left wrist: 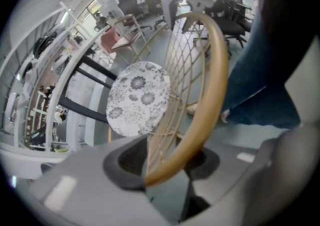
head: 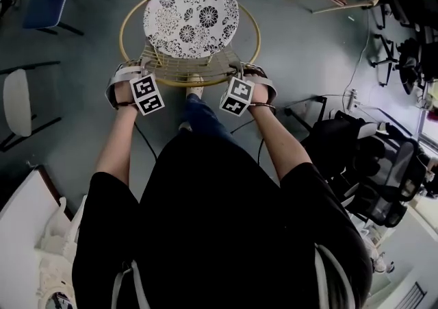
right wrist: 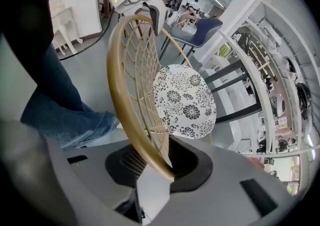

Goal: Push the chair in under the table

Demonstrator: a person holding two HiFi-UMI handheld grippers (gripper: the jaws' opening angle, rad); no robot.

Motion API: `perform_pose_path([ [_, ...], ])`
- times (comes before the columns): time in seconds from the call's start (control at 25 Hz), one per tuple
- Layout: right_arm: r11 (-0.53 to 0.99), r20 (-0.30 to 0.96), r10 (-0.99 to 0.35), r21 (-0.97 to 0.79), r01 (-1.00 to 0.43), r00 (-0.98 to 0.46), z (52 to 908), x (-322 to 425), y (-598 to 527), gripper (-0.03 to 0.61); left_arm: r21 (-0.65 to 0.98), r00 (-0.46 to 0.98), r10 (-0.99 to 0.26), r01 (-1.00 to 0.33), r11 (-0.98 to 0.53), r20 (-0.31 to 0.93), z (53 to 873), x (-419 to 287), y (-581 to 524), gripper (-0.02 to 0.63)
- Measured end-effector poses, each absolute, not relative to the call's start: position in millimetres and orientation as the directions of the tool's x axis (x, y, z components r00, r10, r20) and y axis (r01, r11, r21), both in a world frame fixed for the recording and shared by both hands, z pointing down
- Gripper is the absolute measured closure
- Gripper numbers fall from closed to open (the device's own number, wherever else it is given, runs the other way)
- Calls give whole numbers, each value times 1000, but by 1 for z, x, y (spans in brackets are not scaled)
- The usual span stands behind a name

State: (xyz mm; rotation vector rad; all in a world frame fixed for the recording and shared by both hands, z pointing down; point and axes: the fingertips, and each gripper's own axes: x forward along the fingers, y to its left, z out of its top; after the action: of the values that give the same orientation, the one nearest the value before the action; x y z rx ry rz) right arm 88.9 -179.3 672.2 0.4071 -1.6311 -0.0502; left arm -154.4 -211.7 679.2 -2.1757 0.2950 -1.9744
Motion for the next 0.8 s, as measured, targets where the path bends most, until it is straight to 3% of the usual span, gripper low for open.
perform_pose_path([
  [0.8,935,950,-306,287,-210,-62,672,102,-265,482,-296,36,-298,-54,-954,954,681,-144,-292,449],
])
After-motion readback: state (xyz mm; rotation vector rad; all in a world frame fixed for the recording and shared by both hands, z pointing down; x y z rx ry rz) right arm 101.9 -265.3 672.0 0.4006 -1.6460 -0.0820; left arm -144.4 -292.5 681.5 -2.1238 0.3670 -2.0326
